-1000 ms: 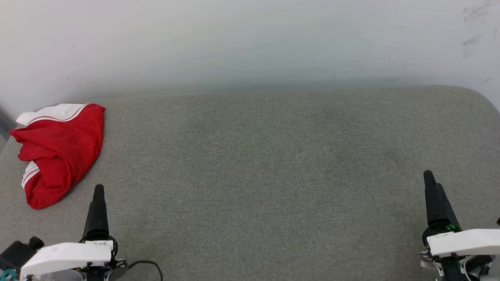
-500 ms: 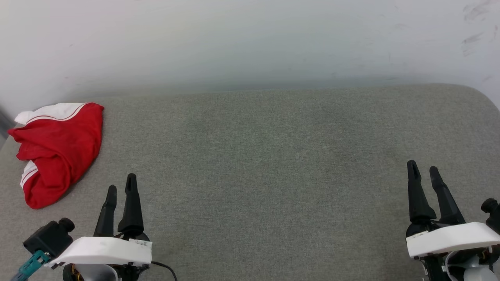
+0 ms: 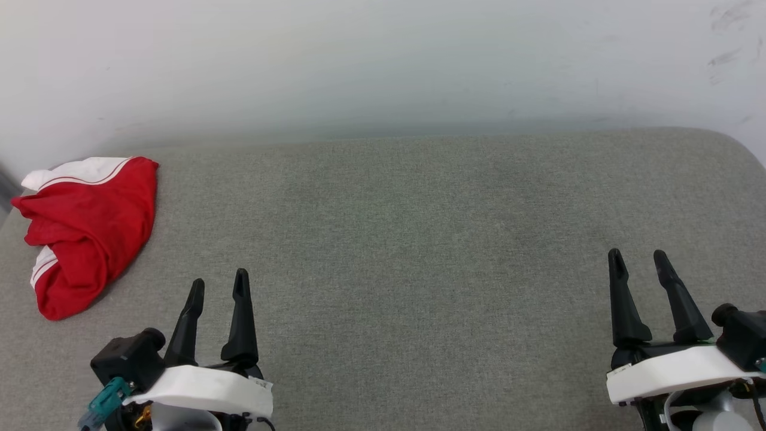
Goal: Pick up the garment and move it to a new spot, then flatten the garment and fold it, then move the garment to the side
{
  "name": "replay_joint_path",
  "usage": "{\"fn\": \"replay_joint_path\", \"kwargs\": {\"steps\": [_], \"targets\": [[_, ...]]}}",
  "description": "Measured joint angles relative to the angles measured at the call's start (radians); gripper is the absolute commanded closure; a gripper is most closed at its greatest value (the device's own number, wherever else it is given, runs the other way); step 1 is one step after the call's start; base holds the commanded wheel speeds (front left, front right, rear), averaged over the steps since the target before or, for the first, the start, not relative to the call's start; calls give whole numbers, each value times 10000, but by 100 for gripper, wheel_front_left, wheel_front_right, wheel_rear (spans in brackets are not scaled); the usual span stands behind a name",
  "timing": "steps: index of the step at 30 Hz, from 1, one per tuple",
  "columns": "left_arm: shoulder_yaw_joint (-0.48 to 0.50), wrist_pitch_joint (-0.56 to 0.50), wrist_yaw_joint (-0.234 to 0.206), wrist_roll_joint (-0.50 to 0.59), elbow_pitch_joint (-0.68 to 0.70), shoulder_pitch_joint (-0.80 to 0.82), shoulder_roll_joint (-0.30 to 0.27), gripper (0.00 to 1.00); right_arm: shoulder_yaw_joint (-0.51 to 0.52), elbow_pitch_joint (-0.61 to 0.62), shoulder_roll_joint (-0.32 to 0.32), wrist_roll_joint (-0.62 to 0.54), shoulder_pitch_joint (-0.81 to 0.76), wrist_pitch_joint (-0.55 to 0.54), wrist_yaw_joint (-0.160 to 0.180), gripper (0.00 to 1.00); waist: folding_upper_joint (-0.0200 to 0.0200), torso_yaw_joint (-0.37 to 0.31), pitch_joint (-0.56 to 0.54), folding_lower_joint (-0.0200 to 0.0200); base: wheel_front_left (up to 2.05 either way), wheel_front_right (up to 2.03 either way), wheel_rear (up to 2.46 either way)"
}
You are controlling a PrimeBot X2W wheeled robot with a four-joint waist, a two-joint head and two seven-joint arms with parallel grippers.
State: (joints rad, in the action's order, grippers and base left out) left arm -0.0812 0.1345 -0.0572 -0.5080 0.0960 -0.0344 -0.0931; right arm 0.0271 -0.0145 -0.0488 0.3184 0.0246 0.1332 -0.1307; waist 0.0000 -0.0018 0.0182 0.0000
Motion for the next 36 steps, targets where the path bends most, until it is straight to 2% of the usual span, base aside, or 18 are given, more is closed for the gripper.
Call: {"fn": "replay_joint_path", "kwargs": {"steps": [8, 17, 20, 23, 26, 27, 36], "targets": [[-809, 198, -692, 949, 153, -15, -573, 0, 81, 61, 0, -1185, -36, 205, 0, 0, 0, 16, 9, 0, 0, 0, 0], [-2023, 418, -1685, 1985, 284, -5, -1229, 0, 75, 67, -2, -2293, -55, 431, -2, 0, 0, 1, -10, 0, 0, 0, 0], [-2311, 489, -2056, 2134, 372, 6, -1321, 0, 48, 113, -2, -2508, -56, 502, -2, 0, 0, -6, -13, 0, 0, 0, 0], [-2282, 546, -2203, 1950, 616, 8, -1235, 0, 21, 151, -2, -2362, -62, 564, -2, 0, 0, -4, -8, 0, 0, 0, 0], [-2077, 627, -2184, 1941, 763, 1, -1164, 0, 17, 167, -2, -2194, -103, 623, -2, 0, 0, -6, 9, 0, 0, 0, 0], [-1678, 692, -1894, 1695, 802, -85, -865, 0, 81, 125, -4, -1971, -127, 690, -2, 0, 0, -5, 31, 0, 0, 0, 0], [-606, 867, -167, 2224, 502, -549, -182, 0, 245, -290, -4, -1638, -151, 876, -2, 0, 0, 11, 64, 0, 0, 0, 0]]}}
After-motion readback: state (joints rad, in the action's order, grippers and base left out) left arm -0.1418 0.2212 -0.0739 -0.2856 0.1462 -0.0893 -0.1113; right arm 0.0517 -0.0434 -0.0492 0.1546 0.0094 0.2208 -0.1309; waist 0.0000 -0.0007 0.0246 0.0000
